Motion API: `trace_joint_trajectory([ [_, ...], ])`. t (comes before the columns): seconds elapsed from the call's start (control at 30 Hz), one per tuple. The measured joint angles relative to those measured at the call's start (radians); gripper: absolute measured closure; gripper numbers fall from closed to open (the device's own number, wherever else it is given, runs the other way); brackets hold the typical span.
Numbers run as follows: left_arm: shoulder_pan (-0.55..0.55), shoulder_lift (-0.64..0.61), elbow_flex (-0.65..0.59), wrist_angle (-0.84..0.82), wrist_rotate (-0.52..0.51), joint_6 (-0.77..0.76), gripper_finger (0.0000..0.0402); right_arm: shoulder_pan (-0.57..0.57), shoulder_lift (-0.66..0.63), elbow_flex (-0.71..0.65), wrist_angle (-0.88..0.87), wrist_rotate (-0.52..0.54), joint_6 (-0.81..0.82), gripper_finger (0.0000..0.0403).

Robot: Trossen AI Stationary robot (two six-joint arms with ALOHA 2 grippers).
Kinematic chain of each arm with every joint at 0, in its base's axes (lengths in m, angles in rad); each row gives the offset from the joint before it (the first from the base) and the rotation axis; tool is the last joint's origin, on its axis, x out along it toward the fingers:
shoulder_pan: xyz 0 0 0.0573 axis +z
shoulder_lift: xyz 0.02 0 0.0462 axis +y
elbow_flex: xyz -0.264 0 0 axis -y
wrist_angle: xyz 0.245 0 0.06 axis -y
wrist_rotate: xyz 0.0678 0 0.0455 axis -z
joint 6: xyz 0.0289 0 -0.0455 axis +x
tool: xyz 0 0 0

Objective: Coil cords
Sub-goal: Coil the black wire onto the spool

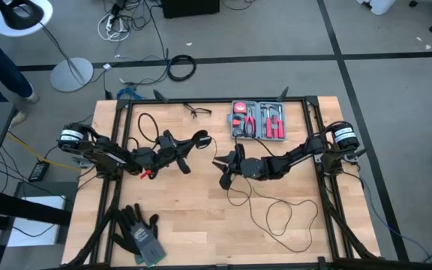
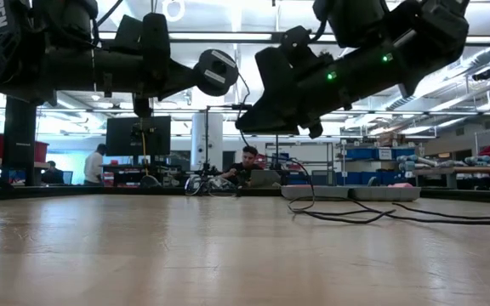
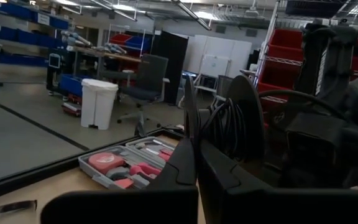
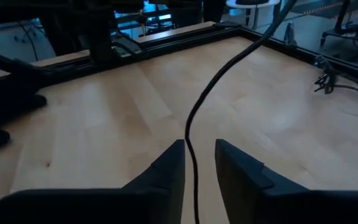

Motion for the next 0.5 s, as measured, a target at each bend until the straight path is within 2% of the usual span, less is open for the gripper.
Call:
trace_joint_trajectory([
  [0.13,0.0,0.0,0.0,0.0,0.0,0.0,0.0401,-0.005,0.0,0.0,0.0,0.0,-0.002,0.0343],
  [0.3,0.0,0.0,0.0,0.0,0.0,-0.004,0.0401,-0.005,0.0,0.0,0.0,0.0,-0.041,0.0395],
  [0.4,0.0,0.0,0.0,0.0,0.0,-0.005,0.0401,-0.005,0.0,0.006,-0.008,0.0,-0.034,0.0399],
  [0.5,0.0,0.0,0.0,0.0,0.001,-0.01,0.0401,-0.016,0.0,0.059,-0.104,-0.002,-0.019,0.0401],
])
